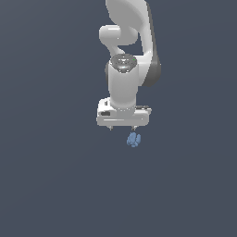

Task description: Pick up the object and move it to a goal position.

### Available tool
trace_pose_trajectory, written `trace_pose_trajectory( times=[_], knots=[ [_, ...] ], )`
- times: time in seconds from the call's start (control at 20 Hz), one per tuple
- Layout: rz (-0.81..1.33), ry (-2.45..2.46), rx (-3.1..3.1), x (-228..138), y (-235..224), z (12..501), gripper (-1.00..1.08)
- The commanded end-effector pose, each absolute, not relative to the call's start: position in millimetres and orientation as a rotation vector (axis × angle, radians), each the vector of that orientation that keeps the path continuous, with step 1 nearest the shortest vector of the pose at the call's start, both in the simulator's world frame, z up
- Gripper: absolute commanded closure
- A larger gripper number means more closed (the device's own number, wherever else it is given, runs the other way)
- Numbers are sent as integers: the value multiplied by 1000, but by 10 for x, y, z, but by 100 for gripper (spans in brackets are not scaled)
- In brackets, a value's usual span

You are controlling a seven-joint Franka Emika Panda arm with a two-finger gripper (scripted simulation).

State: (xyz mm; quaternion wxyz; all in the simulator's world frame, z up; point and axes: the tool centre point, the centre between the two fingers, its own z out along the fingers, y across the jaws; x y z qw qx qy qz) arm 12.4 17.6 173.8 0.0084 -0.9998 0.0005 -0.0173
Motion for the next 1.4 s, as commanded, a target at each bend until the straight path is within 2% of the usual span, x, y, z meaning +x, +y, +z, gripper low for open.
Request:
trace_pose_trajectory(
  times=[0.0,1.35],
  knots=[
    [-54,2,-3124,124,176,1738,-92],
    [-14,-253,-3126,70,162,1590,-92]
  ],
)
